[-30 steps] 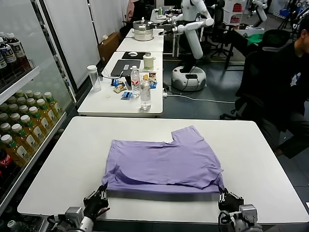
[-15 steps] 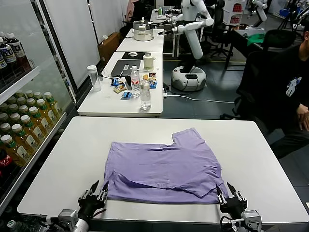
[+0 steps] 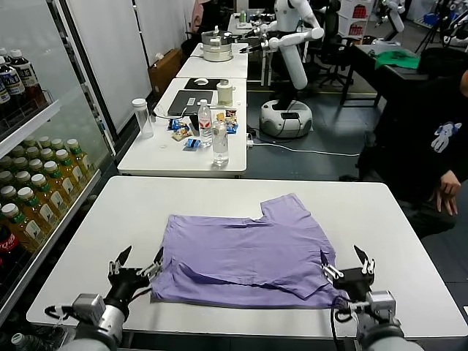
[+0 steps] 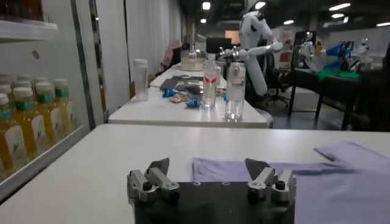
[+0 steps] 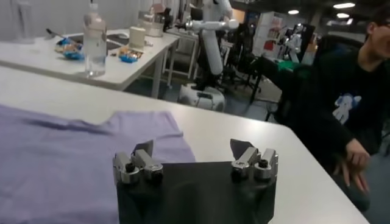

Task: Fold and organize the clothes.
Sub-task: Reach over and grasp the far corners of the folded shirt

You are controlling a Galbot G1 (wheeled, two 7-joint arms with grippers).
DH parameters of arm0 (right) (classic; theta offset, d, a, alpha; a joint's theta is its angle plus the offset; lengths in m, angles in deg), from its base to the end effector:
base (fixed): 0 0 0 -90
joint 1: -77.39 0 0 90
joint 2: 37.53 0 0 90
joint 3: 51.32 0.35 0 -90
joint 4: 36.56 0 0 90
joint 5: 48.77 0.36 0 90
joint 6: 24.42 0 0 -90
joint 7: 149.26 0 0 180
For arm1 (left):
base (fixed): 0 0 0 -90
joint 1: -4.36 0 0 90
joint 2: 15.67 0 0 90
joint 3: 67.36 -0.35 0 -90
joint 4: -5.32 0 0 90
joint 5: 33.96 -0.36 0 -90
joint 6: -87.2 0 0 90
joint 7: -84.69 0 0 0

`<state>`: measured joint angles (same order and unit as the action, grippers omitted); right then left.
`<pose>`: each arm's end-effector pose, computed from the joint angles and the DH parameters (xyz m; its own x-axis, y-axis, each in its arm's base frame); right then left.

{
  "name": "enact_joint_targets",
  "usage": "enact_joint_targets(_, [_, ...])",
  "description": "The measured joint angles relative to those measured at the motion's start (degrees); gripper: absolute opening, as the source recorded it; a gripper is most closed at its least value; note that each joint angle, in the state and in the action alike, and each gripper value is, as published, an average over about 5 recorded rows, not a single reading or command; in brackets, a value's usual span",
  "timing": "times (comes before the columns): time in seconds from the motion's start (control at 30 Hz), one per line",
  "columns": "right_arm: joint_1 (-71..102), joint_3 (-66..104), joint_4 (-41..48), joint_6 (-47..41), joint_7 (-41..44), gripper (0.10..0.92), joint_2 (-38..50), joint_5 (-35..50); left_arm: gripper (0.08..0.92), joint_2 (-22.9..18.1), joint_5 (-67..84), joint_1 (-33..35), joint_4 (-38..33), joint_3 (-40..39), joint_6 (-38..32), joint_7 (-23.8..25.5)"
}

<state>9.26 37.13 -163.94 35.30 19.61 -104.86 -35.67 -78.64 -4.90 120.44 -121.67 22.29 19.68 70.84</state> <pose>0.2191 -0.0435 -0.2218 -0.9628 0.0079 0.2699 -0.0444 0.9813 -0.1873 0.2057 0.0591 -0.2339 -0.9601 0.0649 0.2721 0.0616 0.9979 -0.0206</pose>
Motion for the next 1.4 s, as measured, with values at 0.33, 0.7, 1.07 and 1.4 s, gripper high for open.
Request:
enact_joint_targets(0.33, [-12.5, -4.8, 9.8, -1.8, -0.6, 0.823, 1.3, 2.9, 0.823, 2.9, 4.1, -12.9, 9.9, -5.0, 2.3, -1.4])
enact_joint_targets(0.7, [-27.0, -11.4, 23.9, -2.5, -1.1, 0.823, 1.1, 7.5, 0.823, 2.6, 5.7, -25.9, 22.3, -12.2, 3.8, -2.0])
enact_joint_targets(1.07, [-38.8, -16.8, 39.1, -2.7, -1.3, 0.823, -1.0, 10.4, 0.823, 2.0, 8.0, -33.7, 29.9, -17.3, 5.2, -1.7])
enact_joint_targets(1.4, [-47.8, -20.0, 51.8, -2.8, -1.0, 0.823, -4.4, 12.4, 0.823, 0.5, 7.7, -36.7, 34.6, -19.9, 5.5, -1.7])
